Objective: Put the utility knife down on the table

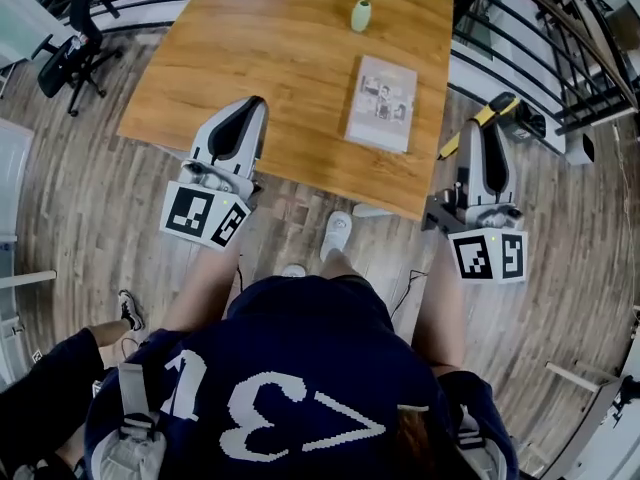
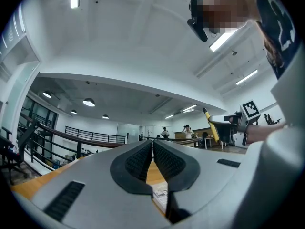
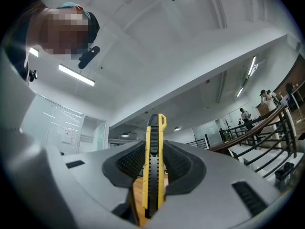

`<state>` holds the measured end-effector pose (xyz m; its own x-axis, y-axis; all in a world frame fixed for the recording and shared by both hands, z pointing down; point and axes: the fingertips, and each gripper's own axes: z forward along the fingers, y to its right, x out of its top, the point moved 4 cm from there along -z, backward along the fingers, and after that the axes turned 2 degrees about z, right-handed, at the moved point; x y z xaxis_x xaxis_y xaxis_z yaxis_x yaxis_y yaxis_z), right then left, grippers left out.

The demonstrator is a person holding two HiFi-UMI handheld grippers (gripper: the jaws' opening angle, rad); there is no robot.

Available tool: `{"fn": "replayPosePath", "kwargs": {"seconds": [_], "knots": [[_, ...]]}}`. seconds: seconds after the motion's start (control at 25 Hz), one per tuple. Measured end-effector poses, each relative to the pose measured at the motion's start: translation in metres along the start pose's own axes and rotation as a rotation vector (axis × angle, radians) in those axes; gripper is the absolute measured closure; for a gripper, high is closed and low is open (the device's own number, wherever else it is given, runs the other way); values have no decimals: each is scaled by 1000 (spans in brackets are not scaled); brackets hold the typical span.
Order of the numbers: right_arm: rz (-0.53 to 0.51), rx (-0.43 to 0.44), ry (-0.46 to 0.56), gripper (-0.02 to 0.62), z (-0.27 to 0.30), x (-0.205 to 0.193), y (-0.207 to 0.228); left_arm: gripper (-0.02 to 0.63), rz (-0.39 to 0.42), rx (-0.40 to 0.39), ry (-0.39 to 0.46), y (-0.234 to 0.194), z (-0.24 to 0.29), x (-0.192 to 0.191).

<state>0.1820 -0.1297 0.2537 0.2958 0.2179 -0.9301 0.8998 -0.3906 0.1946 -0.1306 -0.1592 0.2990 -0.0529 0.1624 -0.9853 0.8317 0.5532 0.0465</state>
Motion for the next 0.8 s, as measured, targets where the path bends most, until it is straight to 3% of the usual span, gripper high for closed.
{"fn": "replayPosePath", "kwargs": {"seconds": [0.32, 0.8], "knots": [[25, 90, -28, 466, 88, -11, 75, 581, 22, 54, 30, -11, 109, -6], [69, 108, -111, 466, 142, -44, 123, 581, 4, 62, -16, -17, 178, -32]]}}
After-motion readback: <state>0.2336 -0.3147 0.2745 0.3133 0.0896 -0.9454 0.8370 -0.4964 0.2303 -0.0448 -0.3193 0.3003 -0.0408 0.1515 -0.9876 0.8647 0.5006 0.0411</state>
